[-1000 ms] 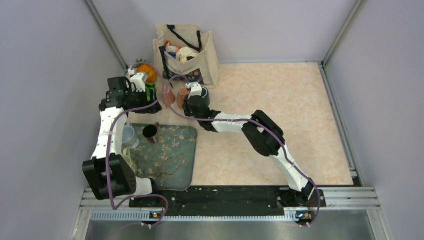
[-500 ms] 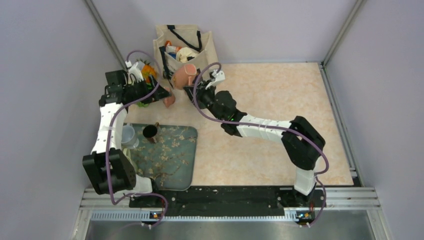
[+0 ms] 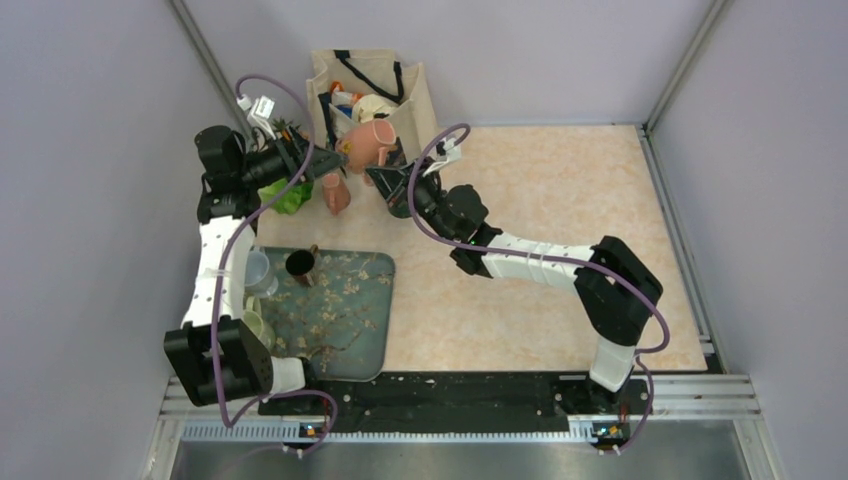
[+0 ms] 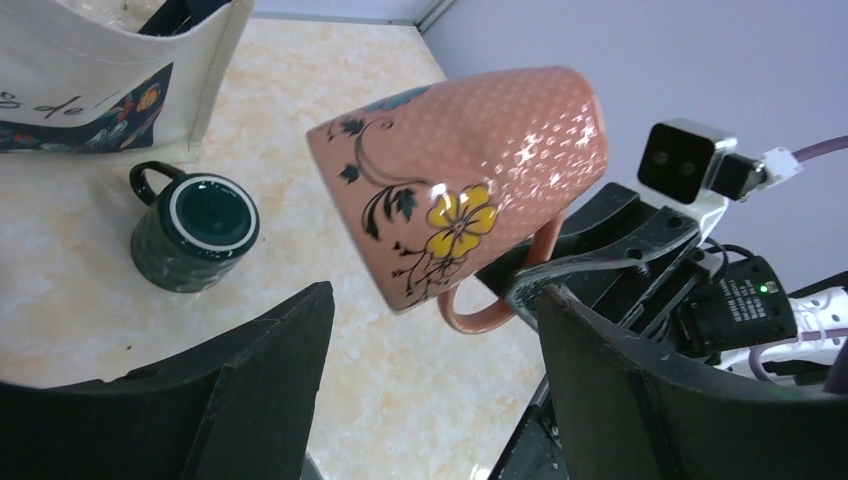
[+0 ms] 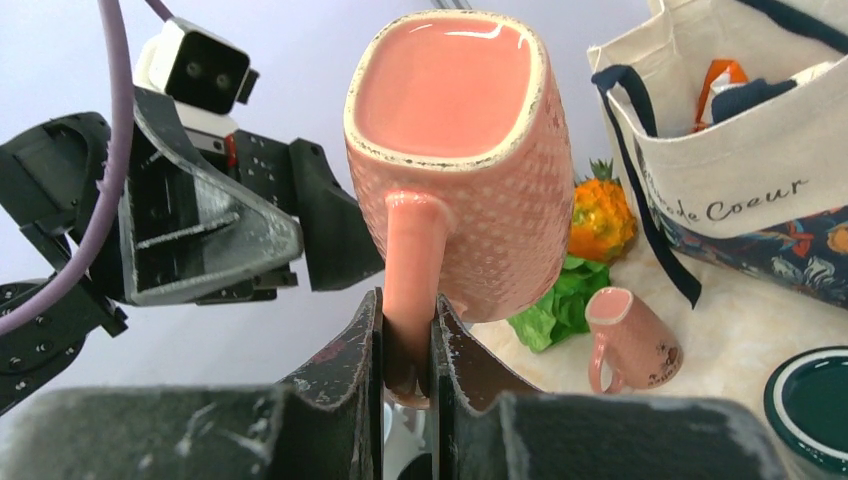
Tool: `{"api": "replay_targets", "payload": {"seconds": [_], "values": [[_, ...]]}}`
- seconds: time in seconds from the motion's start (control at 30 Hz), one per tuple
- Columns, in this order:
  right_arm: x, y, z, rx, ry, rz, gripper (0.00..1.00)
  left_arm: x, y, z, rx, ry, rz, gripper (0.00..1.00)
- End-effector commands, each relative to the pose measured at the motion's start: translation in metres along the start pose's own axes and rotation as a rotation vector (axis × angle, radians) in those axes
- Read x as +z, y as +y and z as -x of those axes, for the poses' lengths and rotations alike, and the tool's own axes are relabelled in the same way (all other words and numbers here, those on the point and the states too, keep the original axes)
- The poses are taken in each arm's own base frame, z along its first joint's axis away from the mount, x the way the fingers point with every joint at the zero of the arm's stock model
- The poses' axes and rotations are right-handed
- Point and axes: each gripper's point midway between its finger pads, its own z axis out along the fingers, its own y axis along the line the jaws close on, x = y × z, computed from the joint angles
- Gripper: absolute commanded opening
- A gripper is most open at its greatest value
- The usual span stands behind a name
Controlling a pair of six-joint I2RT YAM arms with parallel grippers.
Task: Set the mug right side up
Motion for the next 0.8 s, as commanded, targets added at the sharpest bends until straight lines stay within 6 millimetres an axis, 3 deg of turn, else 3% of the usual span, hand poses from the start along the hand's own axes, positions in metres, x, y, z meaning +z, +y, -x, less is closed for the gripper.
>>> {"api": "replay_targets", "payload": {"seconds": [0.0,0.23,0.33,0.43,0.6,0.77], "values": [[-0.006,0.064,0.081,0.073,-0.193,0.193,0.00,0.000,-0.027,0.006,0.058,-0.016,-0.084,0.79],[-0.007,0.072,0.075,0.141,-0.166,0.243,0.00,0.009,-0.029,0.004,0.047,0.003,-0.109,0.78],[-0.006,0.076,0.068,0.197,-0.140,0.274,0.00,0.009,-0.040,0.009,0.038,-0.007,-0.155,0.75],[-0.005,0.071,0.063,0.289,-0.123,0.295,0.00,0.006,-0.055,0.014,0.047,-0.015,-0.204,0.67],[-0.001,0.064,0.049,0.442,-0.075,0.334,0.00,0.002,-0.067,0.016,0.058,-0.027,-0.239,0.43],[0.008,0.064,0.024,0.596,0.008,0.378,0.00,0.002,-0.069,0.018,0.053,-0.033,-0.255,0.41]]}}
